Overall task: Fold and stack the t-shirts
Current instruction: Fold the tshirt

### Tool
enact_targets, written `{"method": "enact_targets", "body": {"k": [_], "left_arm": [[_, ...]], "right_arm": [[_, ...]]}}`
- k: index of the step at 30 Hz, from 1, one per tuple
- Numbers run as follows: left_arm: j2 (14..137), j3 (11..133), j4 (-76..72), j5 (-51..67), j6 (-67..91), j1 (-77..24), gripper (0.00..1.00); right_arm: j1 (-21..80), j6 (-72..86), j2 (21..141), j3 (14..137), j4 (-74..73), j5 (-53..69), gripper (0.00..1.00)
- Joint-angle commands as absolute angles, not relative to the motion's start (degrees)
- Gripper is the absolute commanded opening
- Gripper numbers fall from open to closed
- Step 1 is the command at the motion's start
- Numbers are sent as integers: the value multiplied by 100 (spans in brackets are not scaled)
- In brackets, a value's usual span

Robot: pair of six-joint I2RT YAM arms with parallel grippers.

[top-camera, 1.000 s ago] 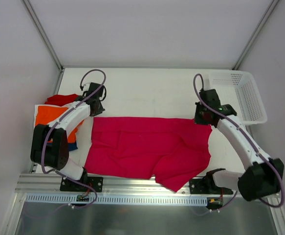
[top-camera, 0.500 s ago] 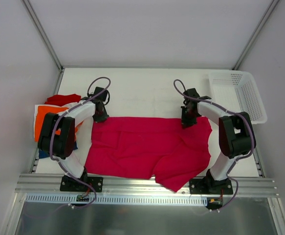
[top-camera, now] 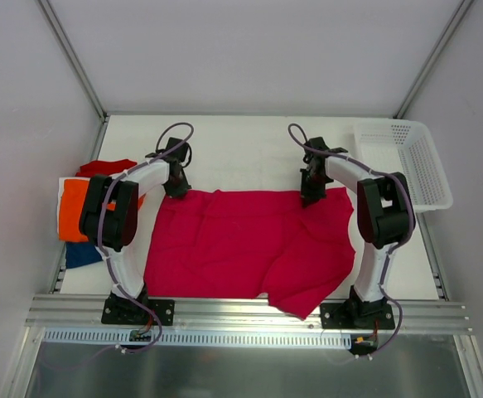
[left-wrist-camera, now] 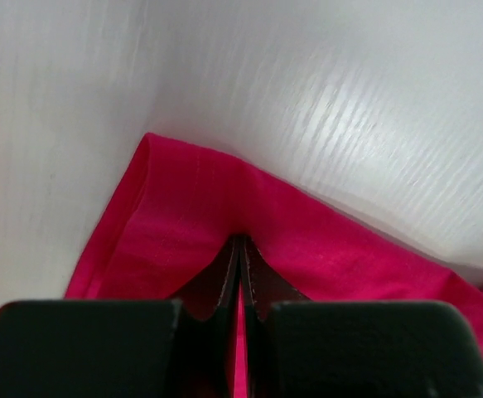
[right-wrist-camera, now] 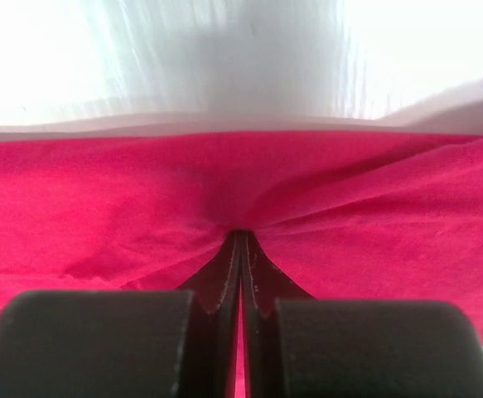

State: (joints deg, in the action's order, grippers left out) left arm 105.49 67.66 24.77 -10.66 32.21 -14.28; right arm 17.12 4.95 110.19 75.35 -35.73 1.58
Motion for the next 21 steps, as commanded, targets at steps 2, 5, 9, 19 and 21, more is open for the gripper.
{"method": "enact_targets", "body": {"k": [2,5,9,19,21], "left_arm": [[11020,7346,2575,-853,3164,-1450,0],[11293,7794,2750,-879,3155,-1398,0],[11566,8305,2997,-993,3103,-1266,0],[11944,9148,3348,-1002,3129,-844,0],[12041,9254,3401,-1011,3120,-791,0]], "right_arm": [[1679,414,11522,8434,-3963,211,0],[1609,352,11908,8919,-4209,220,0],[1398,238,12409,9998,-4570,299,0],[941,53,13789,12398,-5607,589,0],[835,53,14035,12655,-5695,676,0]]}}
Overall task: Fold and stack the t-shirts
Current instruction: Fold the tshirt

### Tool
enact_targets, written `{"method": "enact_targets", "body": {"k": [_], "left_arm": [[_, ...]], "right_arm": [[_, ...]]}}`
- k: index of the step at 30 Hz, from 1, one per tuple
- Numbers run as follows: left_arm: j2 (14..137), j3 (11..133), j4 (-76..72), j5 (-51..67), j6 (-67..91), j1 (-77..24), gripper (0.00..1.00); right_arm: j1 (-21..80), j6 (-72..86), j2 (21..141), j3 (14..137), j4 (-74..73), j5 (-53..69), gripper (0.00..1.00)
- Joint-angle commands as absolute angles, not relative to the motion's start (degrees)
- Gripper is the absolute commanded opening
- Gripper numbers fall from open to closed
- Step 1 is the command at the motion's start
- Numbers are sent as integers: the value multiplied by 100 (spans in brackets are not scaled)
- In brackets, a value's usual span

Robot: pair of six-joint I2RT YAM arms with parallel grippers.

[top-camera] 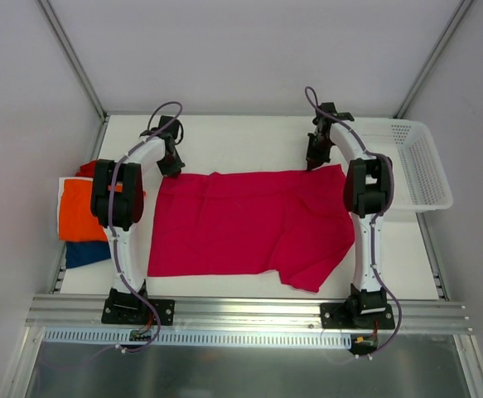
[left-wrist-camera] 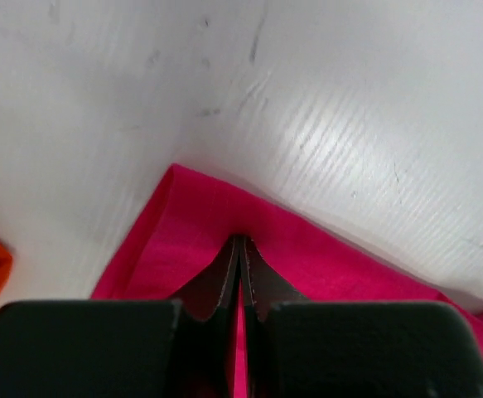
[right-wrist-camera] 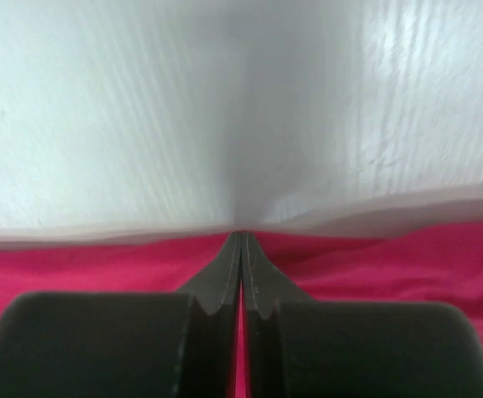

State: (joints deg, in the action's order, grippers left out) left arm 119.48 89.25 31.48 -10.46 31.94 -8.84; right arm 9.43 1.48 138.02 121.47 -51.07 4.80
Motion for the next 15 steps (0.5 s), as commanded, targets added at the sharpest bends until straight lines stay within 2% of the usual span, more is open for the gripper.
{"method": "enact_targets", "body": {"k": [1,10,13,15], "left_arm": [[12076,9324,3419,-1019,3103,-748,0],[12498,10037,3665,-1020,3050,-677,0],[12245,9792,3691,-1054,3120,-677,0],[11990,9503,3665,-1177,3217,-685,0]], "right_arm": [[809,53,14097,12752,-5739,703,0],[405,44,14370,13140,-5757,896,0],[387,-104,13959,12728,-5608,853,0],[387,-70,13476,11860,-4995,861,0]]}}
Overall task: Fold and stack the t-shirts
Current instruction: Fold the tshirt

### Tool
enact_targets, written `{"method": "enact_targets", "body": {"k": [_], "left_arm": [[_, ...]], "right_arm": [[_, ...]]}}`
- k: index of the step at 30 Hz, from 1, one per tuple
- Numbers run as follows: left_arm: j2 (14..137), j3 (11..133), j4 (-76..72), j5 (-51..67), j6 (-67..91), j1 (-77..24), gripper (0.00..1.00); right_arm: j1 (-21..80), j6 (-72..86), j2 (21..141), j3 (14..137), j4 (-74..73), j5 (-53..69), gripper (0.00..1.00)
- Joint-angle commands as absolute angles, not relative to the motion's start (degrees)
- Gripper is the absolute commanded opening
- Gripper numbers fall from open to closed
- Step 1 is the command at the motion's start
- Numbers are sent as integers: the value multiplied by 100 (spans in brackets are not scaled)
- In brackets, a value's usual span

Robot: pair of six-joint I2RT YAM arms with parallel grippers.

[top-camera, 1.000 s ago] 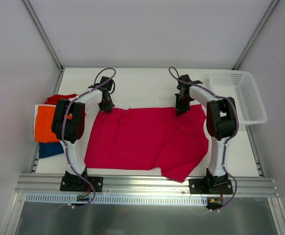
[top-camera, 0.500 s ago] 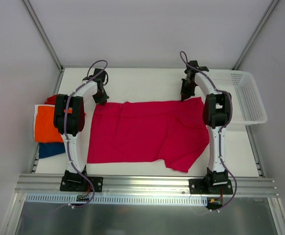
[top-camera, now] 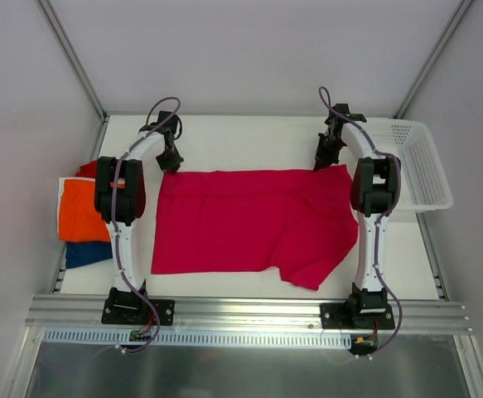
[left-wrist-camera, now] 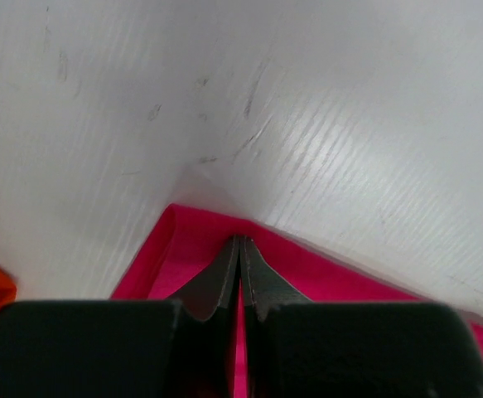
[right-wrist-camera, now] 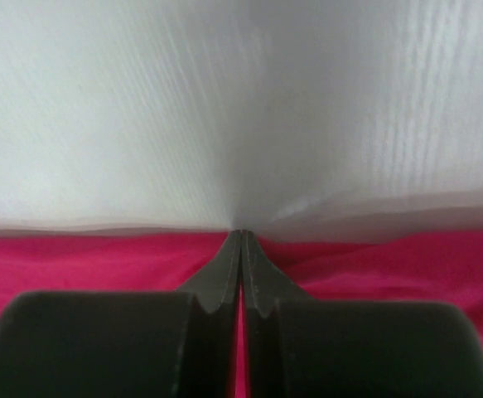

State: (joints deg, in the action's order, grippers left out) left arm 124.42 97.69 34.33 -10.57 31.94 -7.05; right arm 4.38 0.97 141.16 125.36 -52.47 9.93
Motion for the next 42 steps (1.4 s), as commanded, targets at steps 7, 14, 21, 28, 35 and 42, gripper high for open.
{"method": "enact_targets", "body": {"k": [7,14,21,28,35,42], "left_arm": [[10900,9299,3551,-1511,3129,-896,0],[10319,8668,3551,-1609,3190,-1221,0],[10564,8288,3428,-1398,3208,-1415,0],[11109,8420,3419,-1204,3120,-1415,0],[11636,8806,3428,-1152,3041,-1406,0],[11979,9114,3428,-1020,3006,-1336,0]], "right_arm": [[448,-79,11682,10715,-4377,914,1],[633,-105,10451,9634,-4254,739,0],[694,-70,10695,8912,-4166,703,0],[729,-18,11301,8930,-4148,738,0],[738,-18,11909,9526,-4385,677,0],[729,-53,12629,10317,-4807,580,0]]}}
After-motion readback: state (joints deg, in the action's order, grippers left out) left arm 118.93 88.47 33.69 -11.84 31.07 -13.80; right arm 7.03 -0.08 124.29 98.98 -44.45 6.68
